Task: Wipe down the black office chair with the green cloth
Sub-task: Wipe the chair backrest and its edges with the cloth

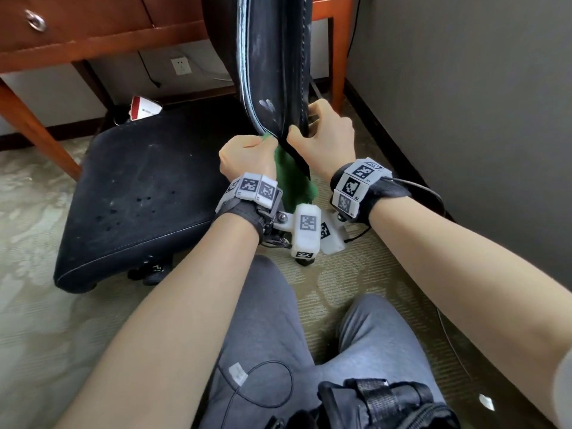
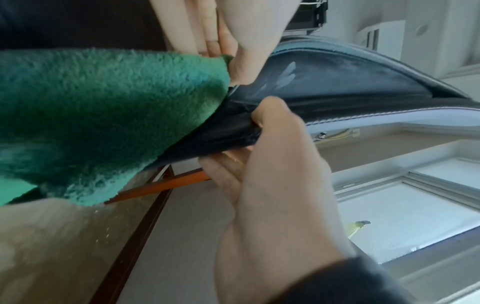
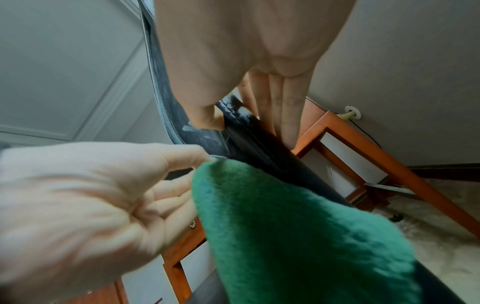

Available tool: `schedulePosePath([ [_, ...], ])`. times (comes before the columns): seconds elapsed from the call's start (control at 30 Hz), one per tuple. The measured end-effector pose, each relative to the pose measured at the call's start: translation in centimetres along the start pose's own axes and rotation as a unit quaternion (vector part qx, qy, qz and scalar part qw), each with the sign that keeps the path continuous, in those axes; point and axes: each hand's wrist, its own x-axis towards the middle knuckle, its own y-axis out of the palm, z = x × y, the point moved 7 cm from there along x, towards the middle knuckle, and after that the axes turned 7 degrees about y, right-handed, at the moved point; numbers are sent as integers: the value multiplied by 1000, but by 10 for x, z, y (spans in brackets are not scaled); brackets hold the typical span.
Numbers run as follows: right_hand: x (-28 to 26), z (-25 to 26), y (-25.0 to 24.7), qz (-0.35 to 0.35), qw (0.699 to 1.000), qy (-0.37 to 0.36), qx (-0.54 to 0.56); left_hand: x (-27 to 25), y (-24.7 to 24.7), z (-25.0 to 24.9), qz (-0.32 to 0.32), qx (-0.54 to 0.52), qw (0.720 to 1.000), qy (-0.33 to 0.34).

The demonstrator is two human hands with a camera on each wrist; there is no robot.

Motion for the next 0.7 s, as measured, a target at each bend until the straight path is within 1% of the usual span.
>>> schedulePosePath([
  [0.13, -1, 0, 0, 4, 1000, 7, -5, 14, -18, -25, -26, 29, 997, 74],
  [0.23, -2, 0, 0, -5, 1000, 12, 1, 21, -26, -38, -35, 28, 994, 102],
  [0.37, -4, 0, 1, -6, 1000, 17, 6, 17, -21, -33, -24, 30, 995, 94],
  [0.47, -4, -1, 1, -7, 1000, 19, 18, 9, -8, -12, -7, 31, 998, 55],
  [0.57, -4, -1, 2, -15, 999, 17, 28, -1, 9, 7, 31, 52, 998, 27],
  [0.63, -4, -1, 2, -13, 999, 14, 27, -5, 16, 11, 43, 76, 996, 30],
  [0.7, -4, -1, 1, -10, 999, 12, 27, -5, 16, 10, 35, 75, 996, 33],
])
